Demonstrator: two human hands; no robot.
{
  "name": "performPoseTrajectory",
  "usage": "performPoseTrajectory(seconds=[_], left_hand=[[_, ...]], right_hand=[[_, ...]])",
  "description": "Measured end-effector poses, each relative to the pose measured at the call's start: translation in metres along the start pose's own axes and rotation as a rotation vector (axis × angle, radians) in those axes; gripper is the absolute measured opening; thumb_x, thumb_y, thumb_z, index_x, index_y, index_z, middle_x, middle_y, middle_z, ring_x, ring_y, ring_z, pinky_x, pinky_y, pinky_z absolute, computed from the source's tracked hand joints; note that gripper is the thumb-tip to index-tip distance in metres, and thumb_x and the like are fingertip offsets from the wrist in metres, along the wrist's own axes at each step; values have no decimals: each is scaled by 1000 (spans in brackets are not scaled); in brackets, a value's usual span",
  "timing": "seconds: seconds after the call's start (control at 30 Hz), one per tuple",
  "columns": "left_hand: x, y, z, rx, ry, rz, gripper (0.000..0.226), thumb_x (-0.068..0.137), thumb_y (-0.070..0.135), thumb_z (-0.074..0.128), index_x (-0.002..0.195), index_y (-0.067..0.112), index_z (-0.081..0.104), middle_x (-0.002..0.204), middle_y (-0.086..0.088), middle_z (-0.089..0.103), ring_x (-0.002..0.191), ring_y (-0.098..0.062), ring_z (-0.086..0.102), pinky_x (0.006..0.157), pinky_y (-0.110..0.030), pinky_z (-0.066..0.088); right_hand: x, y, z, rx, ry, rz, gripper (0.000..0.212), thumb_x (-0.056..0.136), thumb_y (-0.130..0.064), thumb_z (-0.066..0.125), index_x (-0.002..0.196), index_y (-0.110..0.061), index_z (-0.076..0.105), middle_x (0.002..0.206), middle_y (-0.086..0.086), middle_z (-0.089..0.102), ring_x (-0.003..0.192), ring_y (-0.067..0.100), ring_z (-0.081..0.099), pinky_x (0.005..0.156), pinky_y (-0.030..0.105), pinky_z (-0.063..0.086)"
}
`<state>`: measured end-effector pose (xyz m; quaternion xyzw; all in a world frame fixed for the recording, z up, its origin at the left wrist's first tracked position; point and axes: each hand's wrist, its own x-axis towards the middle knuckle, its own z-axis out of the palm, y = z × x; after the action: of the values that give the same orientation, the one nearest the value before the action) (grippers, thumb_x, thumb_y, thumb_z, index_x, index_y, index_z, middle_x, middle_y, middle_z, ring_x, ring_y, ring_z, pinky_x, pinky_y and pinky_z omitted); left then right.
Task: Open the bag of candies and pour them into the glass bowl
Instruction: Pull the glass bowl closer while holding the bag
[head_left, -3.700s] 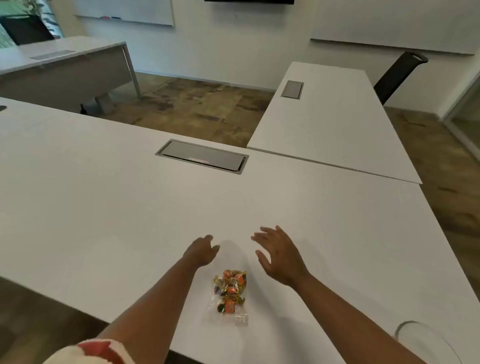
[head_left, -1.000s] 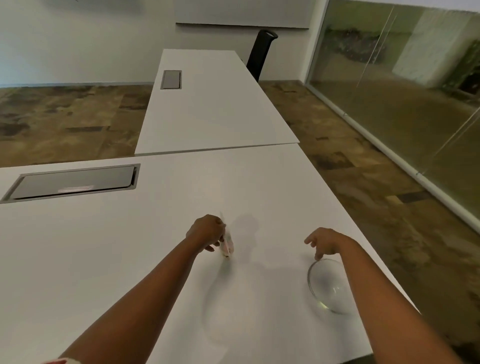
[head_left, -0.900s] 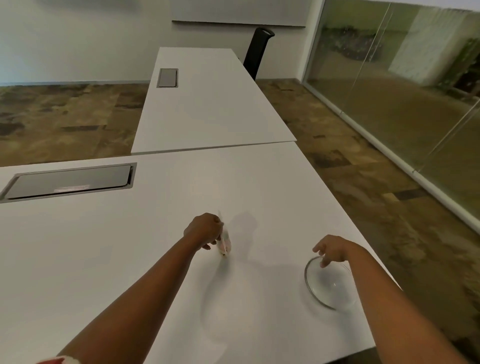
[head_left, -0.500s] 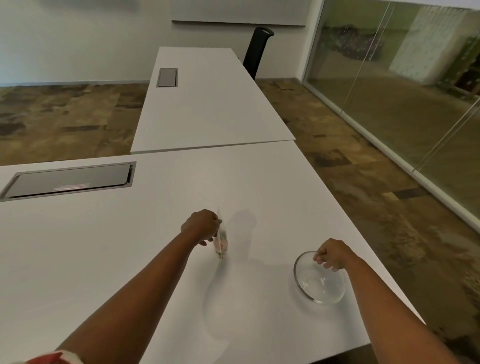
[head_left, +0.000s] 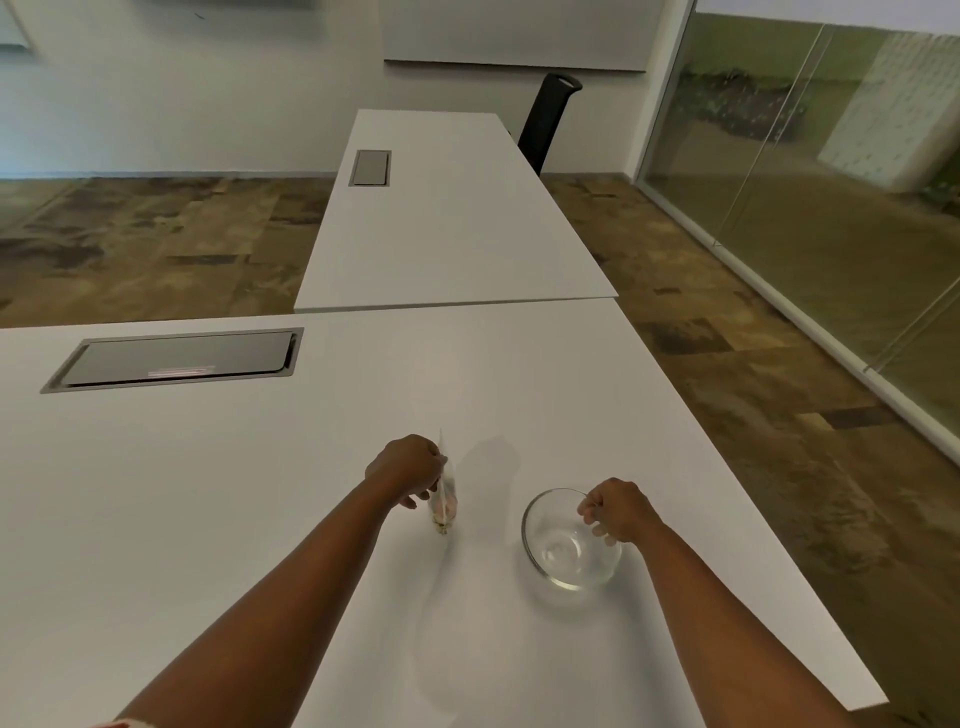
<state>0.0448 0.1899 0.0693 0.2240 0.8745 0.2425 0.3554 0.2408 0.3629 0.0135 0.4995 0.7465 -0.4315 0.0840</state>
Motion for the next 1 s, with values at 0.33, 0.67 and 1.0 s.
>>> performPoseTrajectory(seconds=[0.33, 0.67, 1.0], left_hand=[[-2, -5, -8, -54, 39, -30, 31, 92, 20, 45, 62, 21, 53, 61, 3, 60, 63, -15, 62, 55, -25, 51], [-5, -9, -16, -181, 17, -29, 33, 93, 23, 49, 62, 16, 56, 61, 0, 60, 57, -10, 60, 49, -23, 49], [-13, -8, -16, -412, 14, 7, 34, 92, 23, 52, 59, 13, 54, 62, -3, 60, 57, -15, 62, 53, -25, 51]], right_hand=[[6, -17, 19, -40, 20, -44, 26, 81, 5, 47, 96, 11, 67, 77, 12, 59, 67, 27, 57, 61, 33, 45], [11, -21, 26, -73, 10, -45, 24, 82, 2, 50, 95, 9, 69, 80, 14, 62, 68, 28, 60, 63, 33, 49], [-14, -59, 31, -259, 197, -180, 26, 88, -29, 59, 69, -13, 66, 88, 8, 71, 101, 30, 64, 70, 27, 43]])
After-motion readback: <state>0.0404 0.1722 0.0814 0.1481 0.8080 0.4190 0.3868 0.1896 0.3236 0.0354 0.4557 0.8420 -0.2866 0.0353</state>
